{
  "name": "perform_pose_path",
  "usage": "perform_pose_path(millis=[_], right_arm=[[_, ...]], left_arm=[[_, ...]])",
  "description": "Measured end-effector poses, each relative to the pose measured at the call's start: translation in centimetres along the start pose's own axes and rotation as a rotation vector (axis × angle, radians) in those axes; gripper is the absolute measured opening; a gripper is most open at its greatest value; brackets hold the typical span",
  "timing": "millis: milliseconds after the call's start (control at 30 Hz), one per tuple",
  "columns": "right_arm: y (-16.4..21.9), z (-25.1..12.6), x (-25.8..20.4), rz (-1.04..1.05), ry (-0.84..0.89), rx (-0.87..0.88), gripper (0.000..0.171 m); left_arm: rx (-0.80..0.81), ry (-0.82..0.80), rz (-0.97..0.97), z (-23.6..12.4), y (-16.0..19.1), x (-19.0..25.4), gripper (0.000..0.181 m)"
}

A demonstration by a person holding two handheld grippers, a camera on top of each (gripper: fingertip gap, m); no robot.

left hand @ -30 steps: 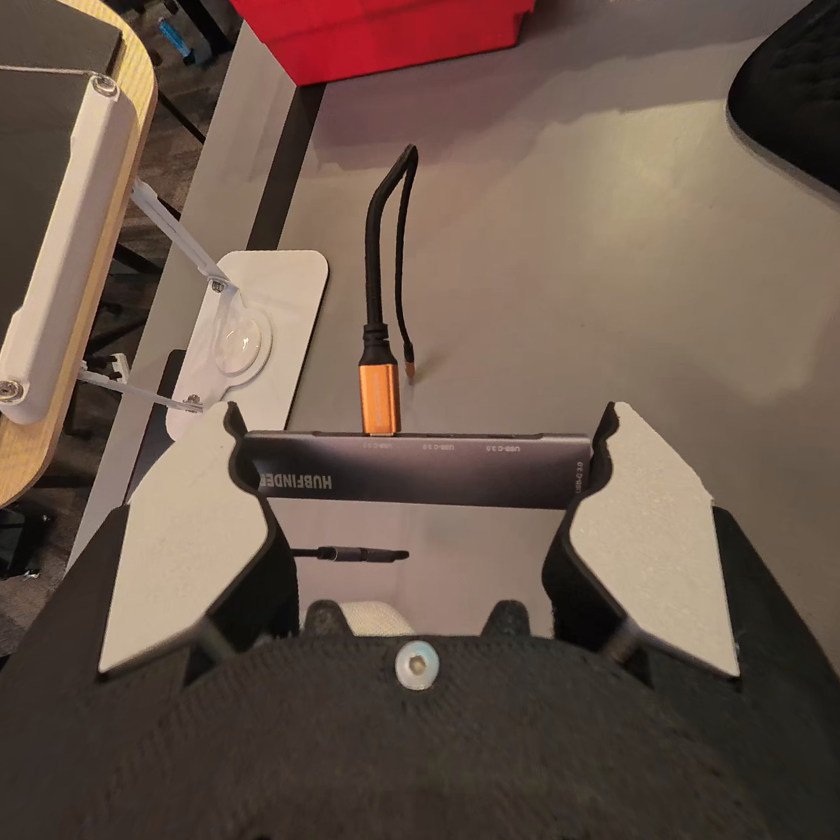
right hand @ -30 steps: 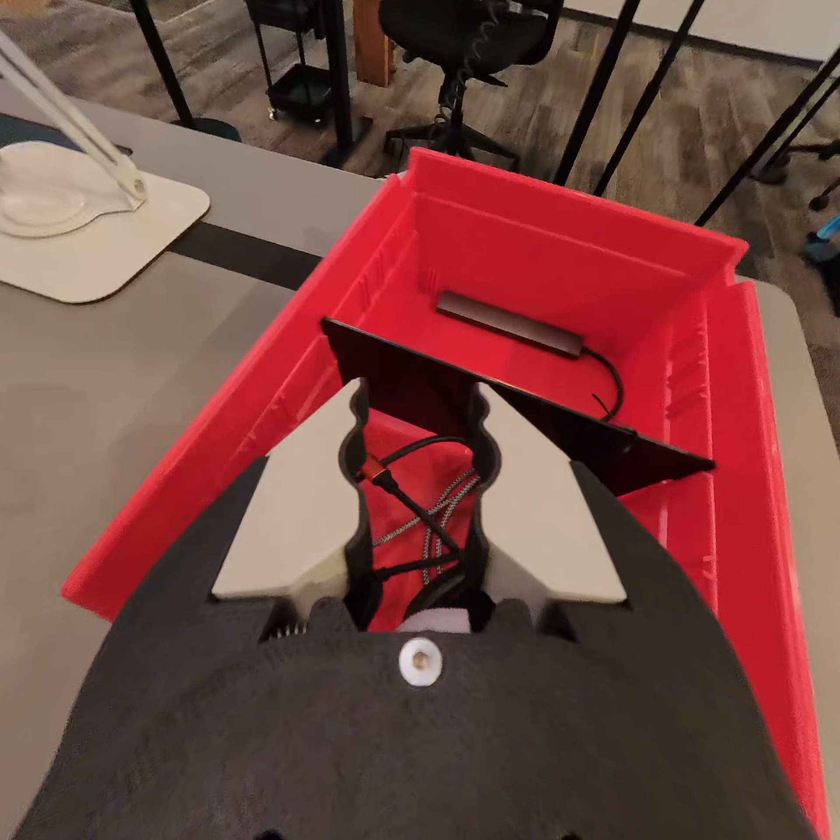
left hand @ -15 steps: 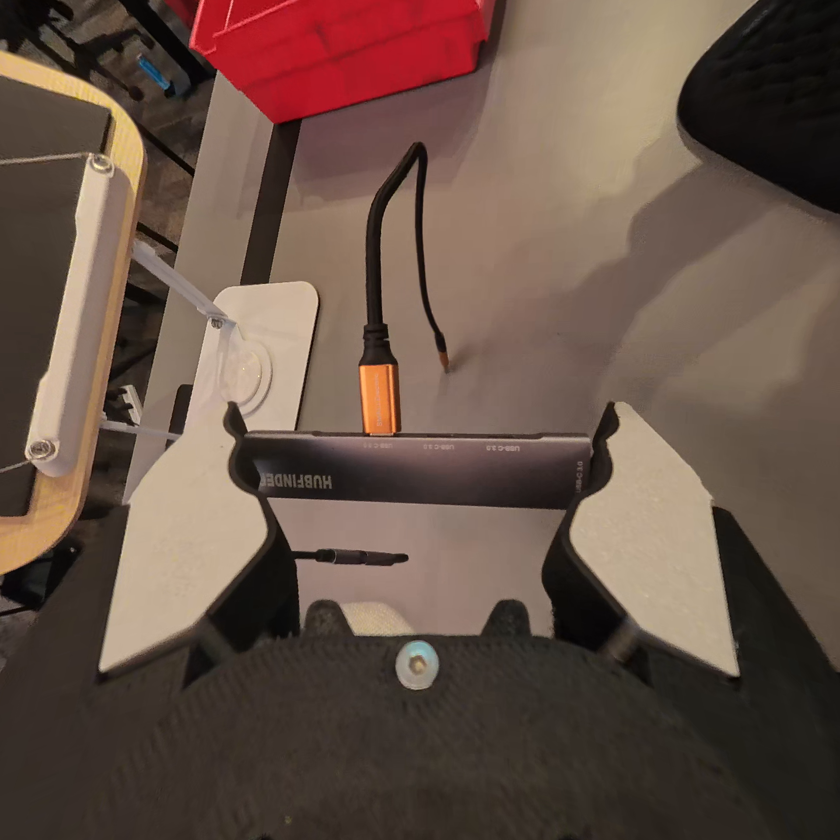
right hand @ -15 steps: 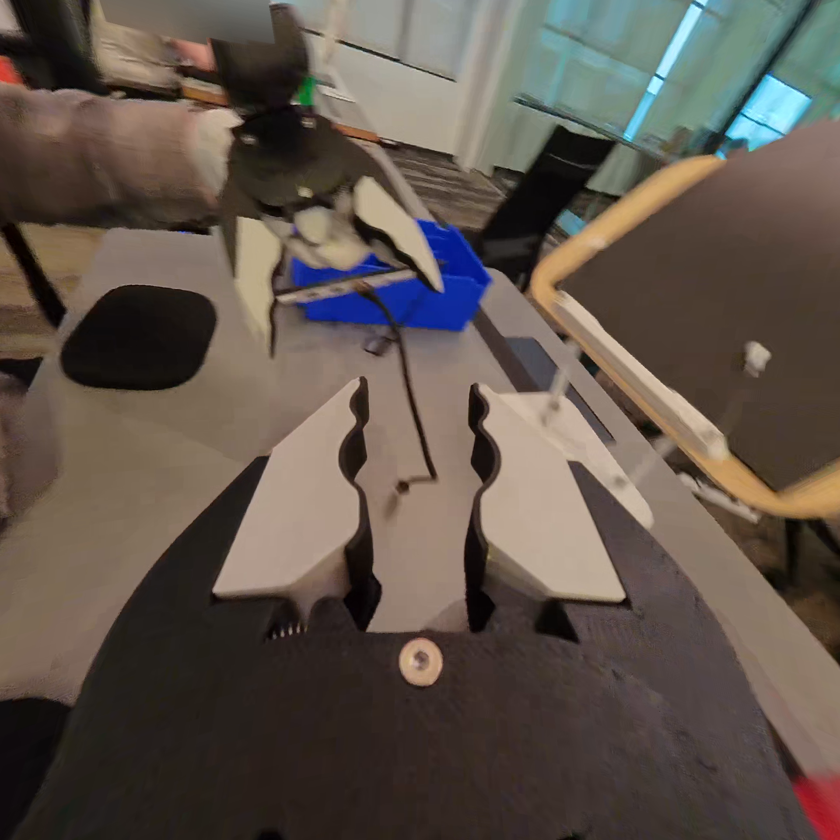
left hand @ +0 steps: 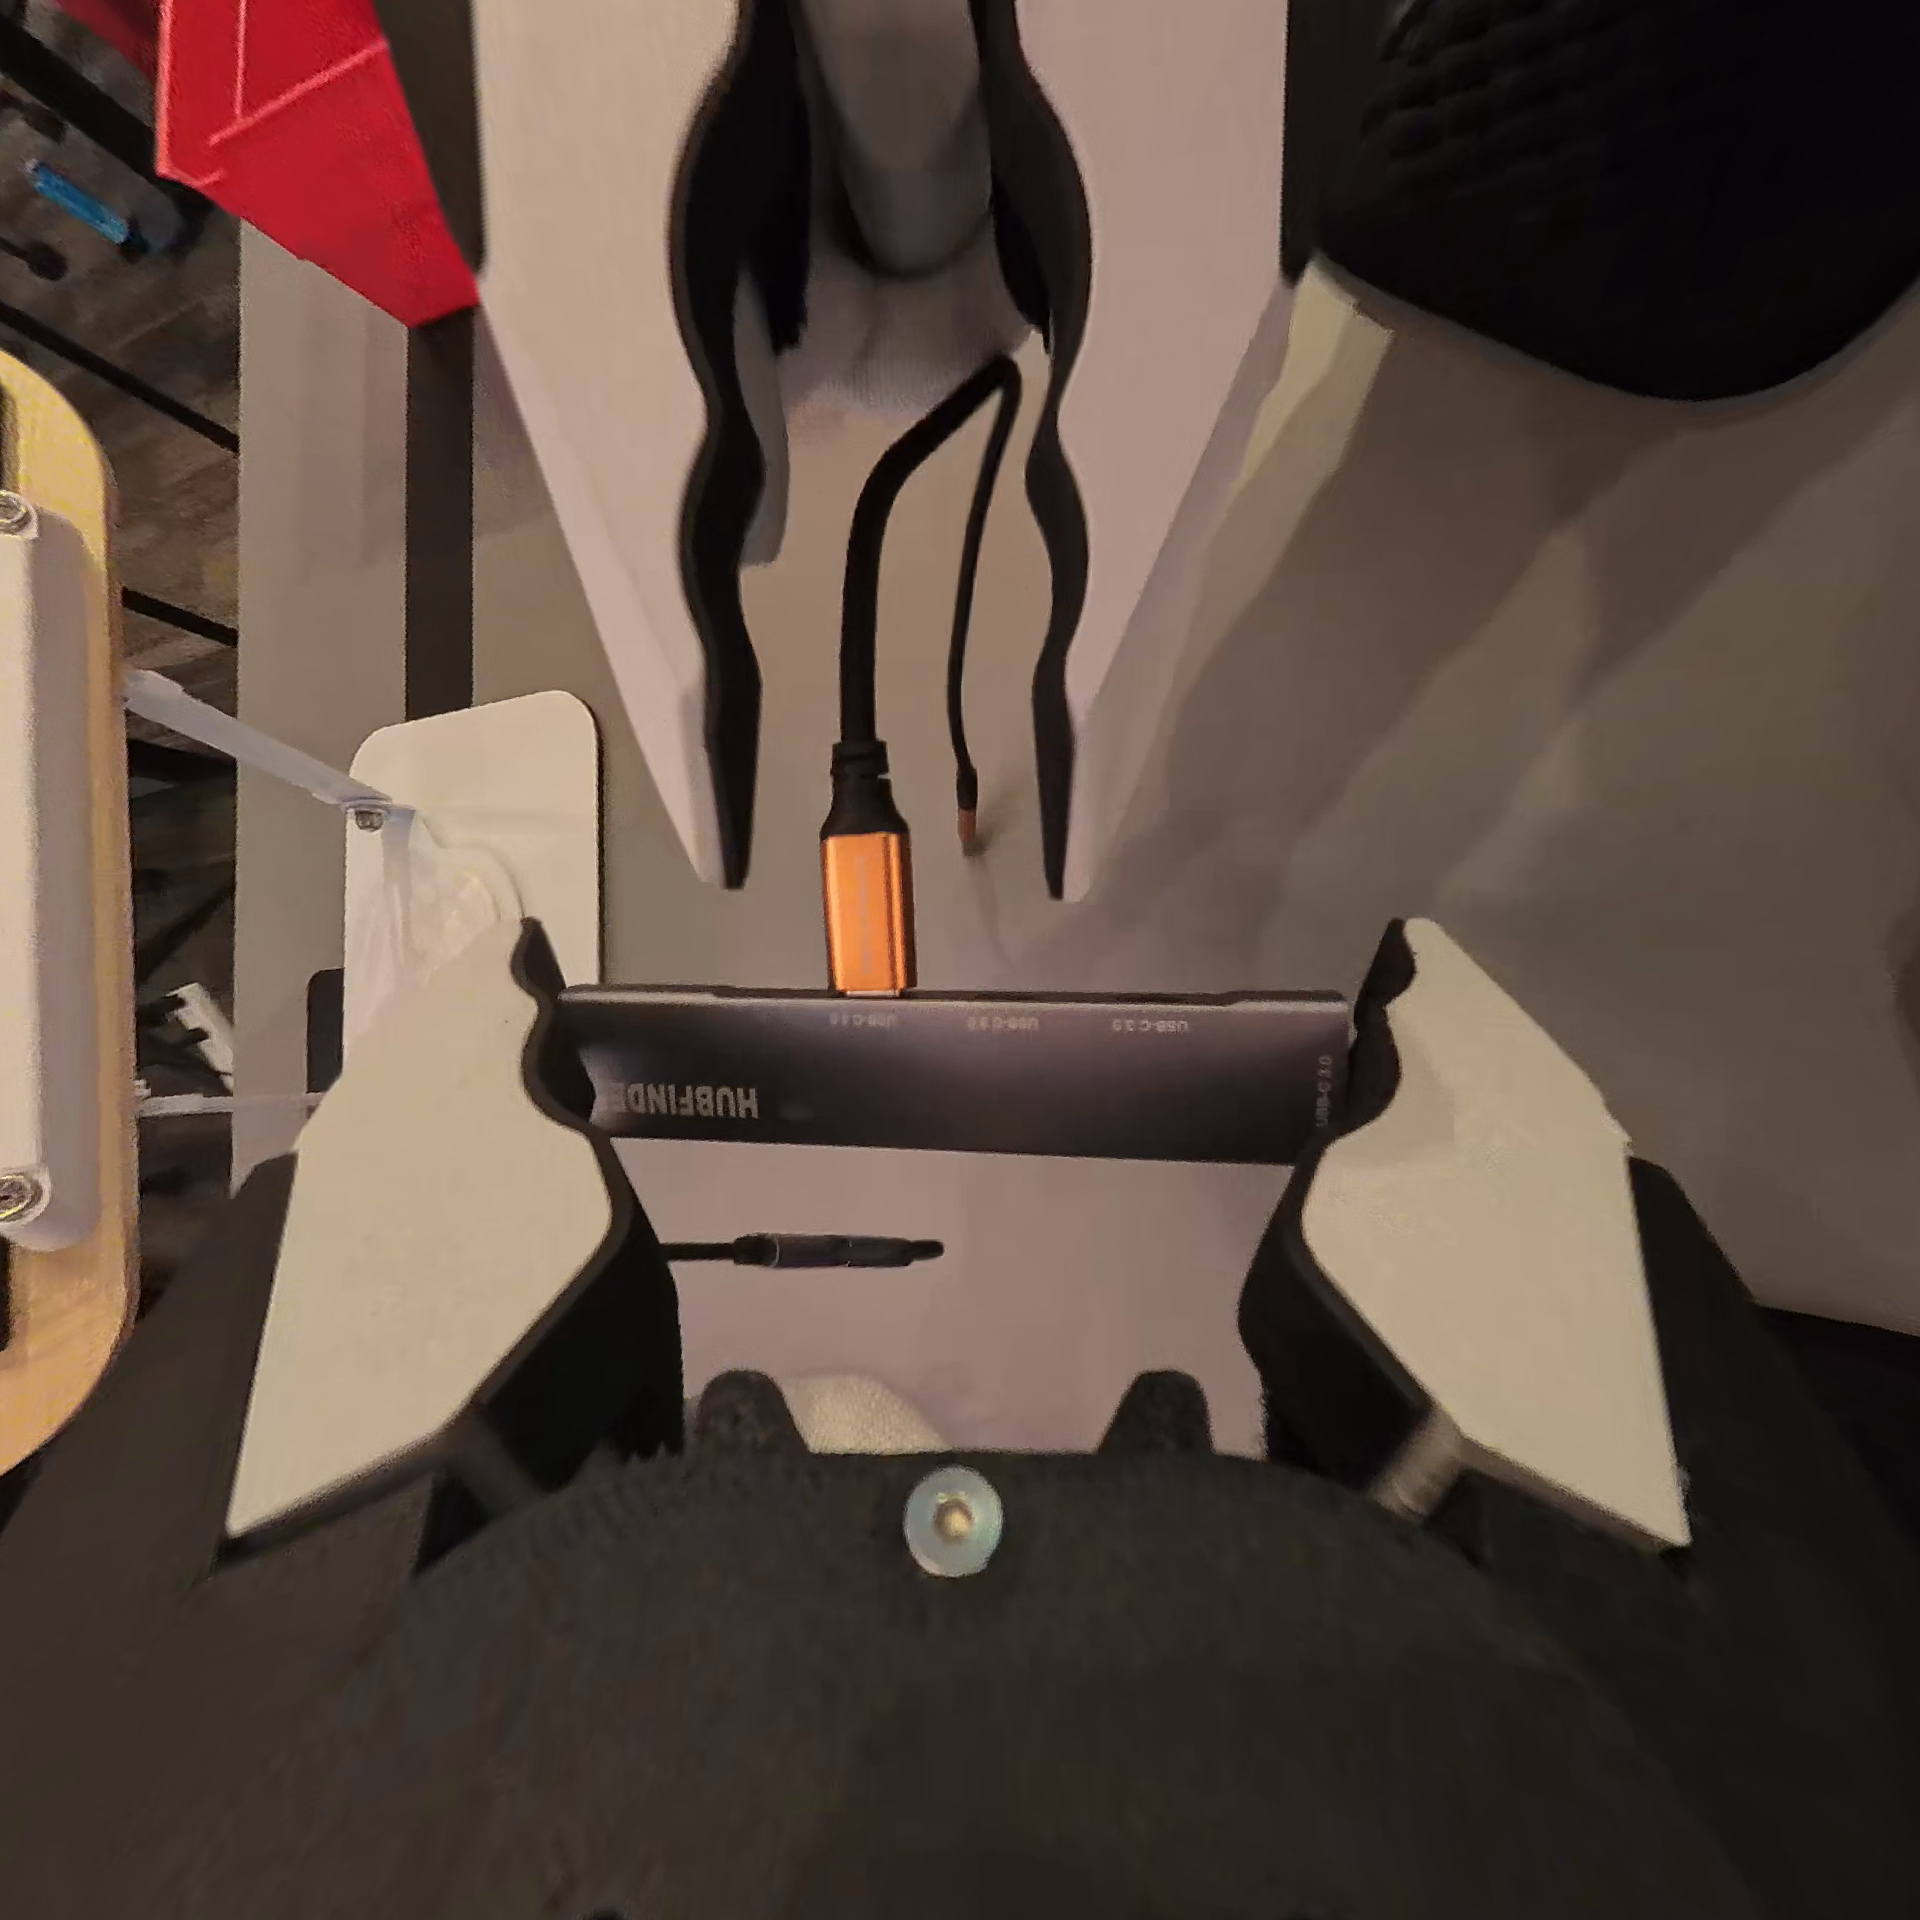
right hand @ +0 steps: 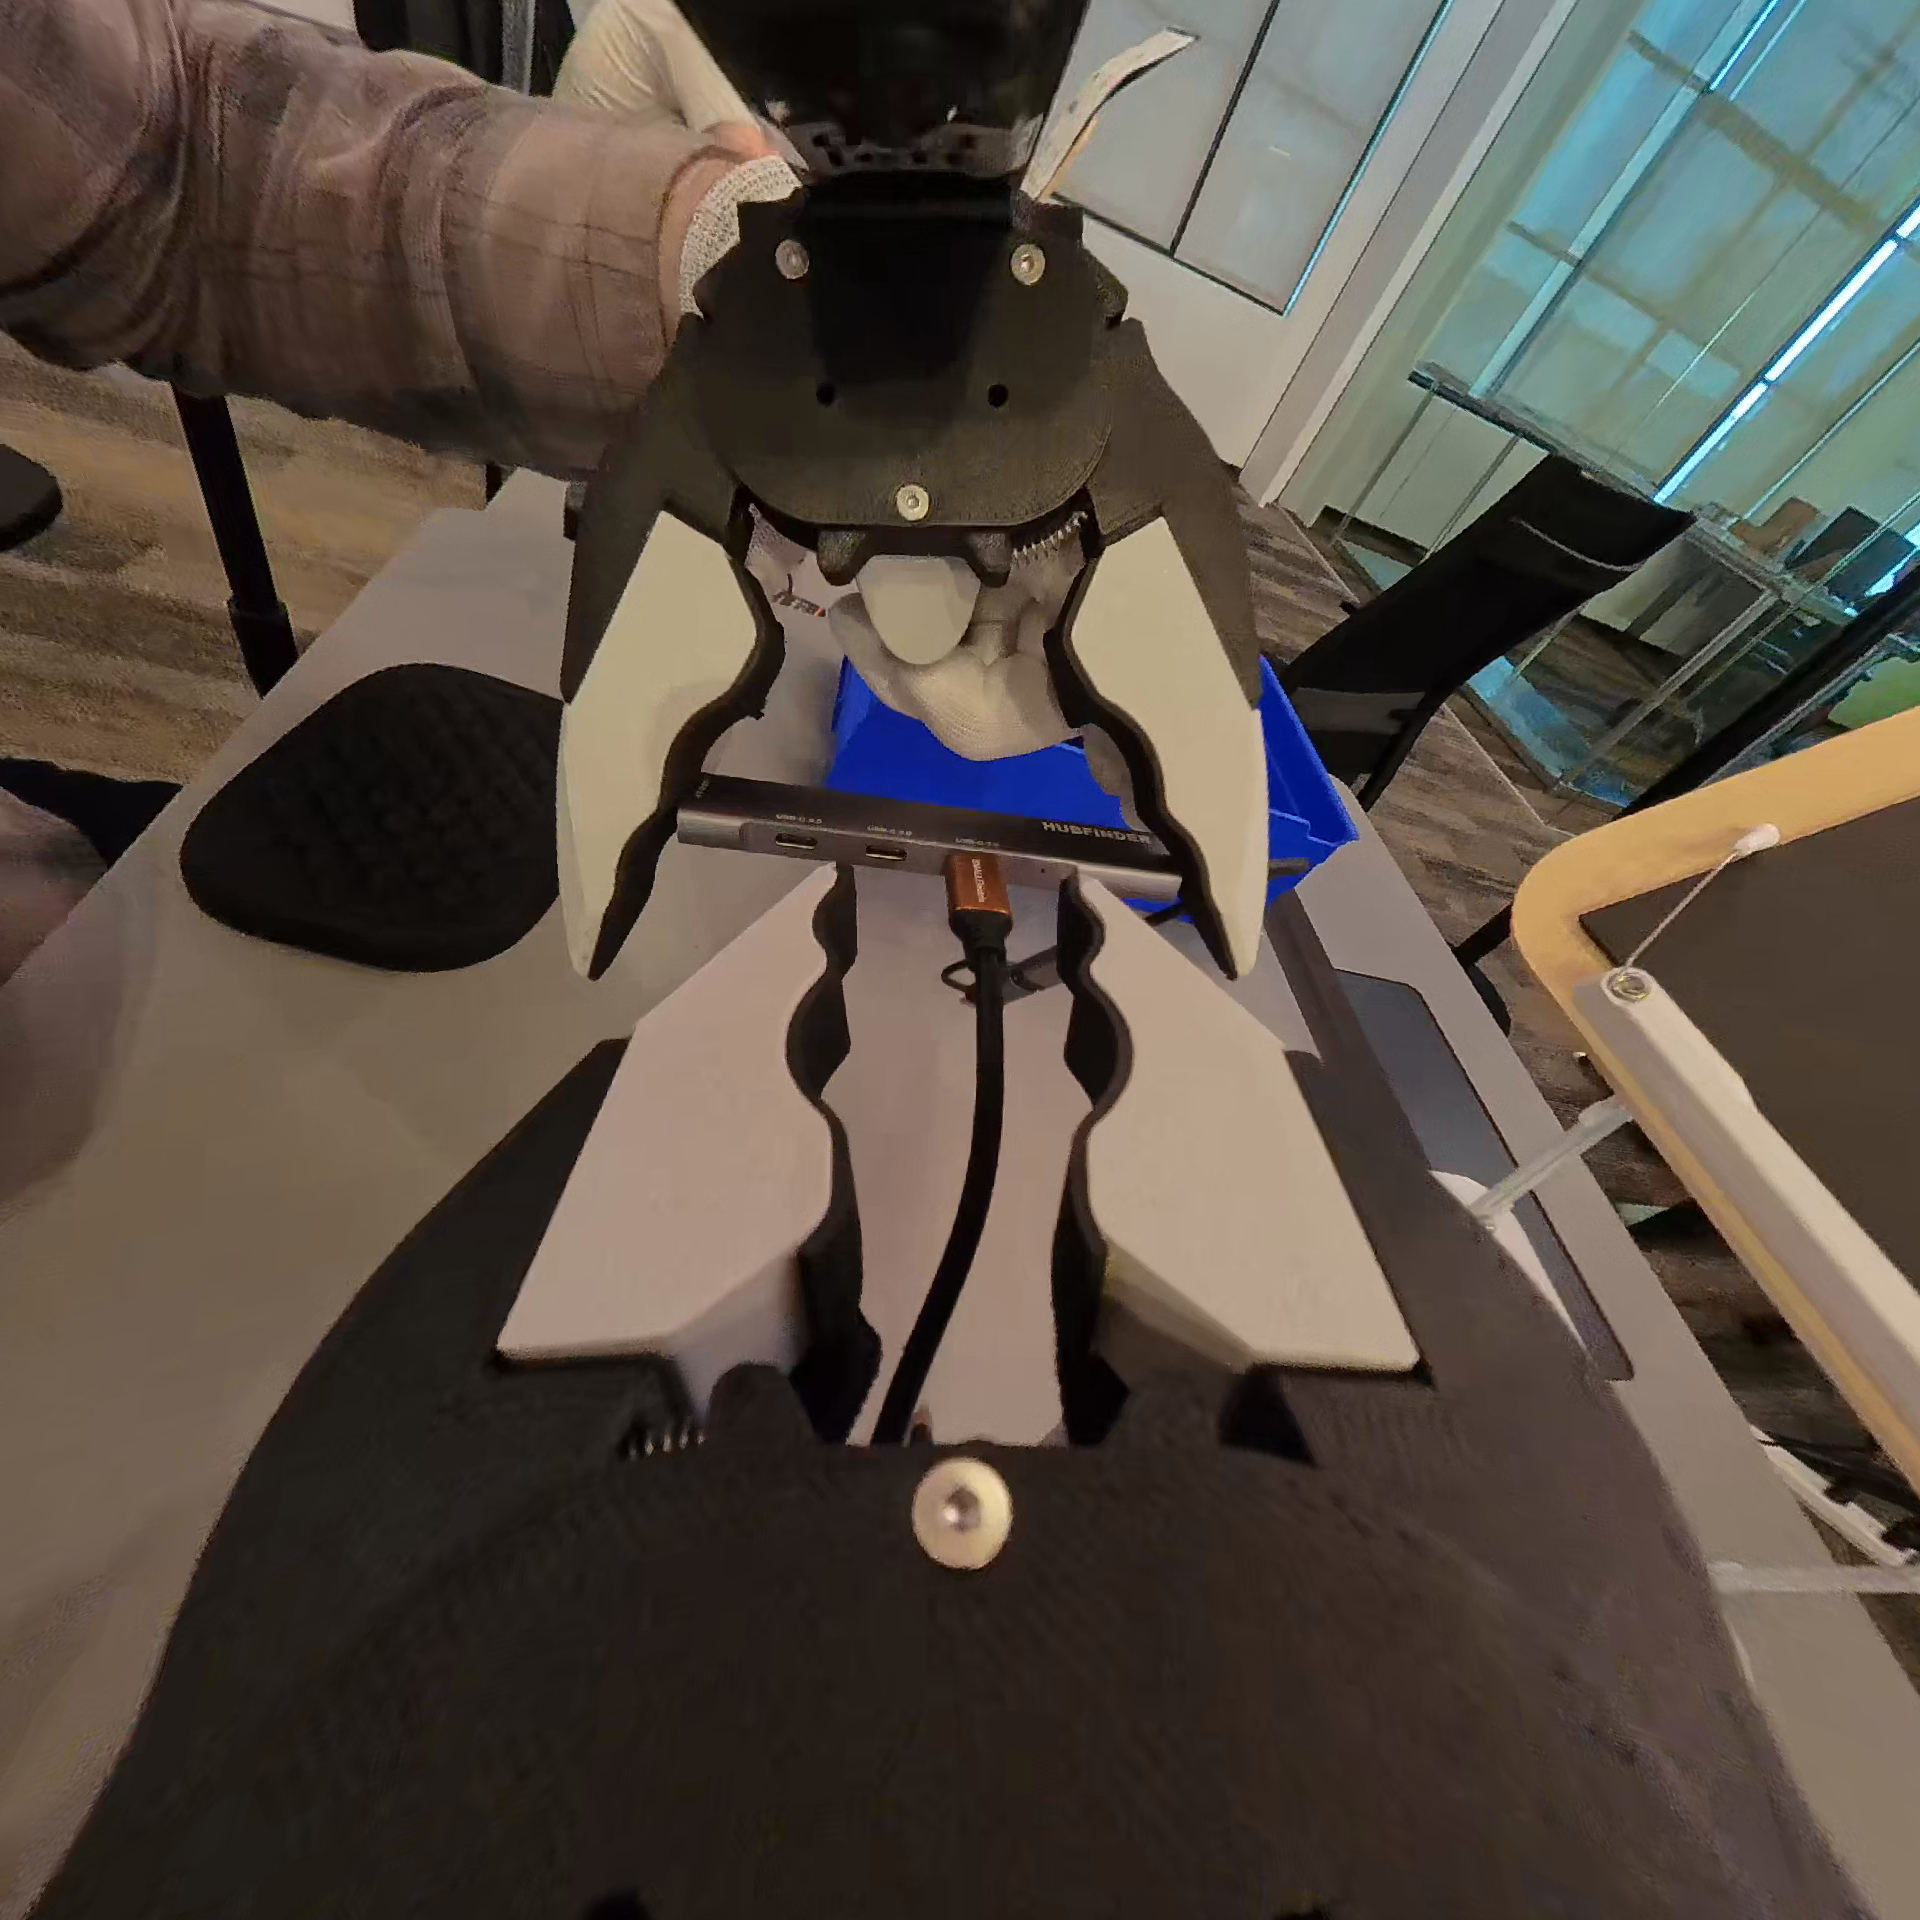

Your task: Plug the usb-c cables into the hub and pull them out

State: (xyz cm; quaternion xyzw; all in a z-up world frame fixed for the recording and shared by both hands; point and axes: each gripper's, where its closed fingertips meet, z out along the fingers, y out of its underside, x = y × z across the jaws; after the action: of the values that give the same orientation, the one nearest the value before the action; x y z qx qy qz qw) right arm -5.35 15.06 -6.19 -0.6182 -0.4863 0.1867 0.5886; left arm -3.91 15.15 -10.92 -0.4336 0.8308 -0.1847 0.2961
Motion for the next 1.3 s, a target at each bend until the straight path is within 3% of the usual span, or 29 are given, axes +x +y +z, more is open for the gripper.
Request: perform_pose_path(millis=[333,567,800,1033,1300], right_arm=[[0.6,1.4,0.5,0.080,0.002,0.075,0.010],[0.8,1.5,0.6,0.097,-0.001,0.091,0.010],[0.5,0.8,0.3,0.026,0.102,0.071,0.010],[-0.1,-0.3,-0.4,0.054,-0.035,0.107,0.010],[-0.4,-0.6,-0.4,0.014,0.153,0.046,0.010]], left_arm=[[0.039,0.059,-0.033,0.1,0.4,0.1,0.139],[0.064,0.066,-0.033,0.2,0.4,0.1,0.139],[0.095,0.044,0.004,0.1,-0.4,0.2,0.139],[0.077,0.037,0.071,0.0,-1.4,0.9,0.139],[0.087,0.024,0.082,-0.2,-1.7,0.8,0.139]])
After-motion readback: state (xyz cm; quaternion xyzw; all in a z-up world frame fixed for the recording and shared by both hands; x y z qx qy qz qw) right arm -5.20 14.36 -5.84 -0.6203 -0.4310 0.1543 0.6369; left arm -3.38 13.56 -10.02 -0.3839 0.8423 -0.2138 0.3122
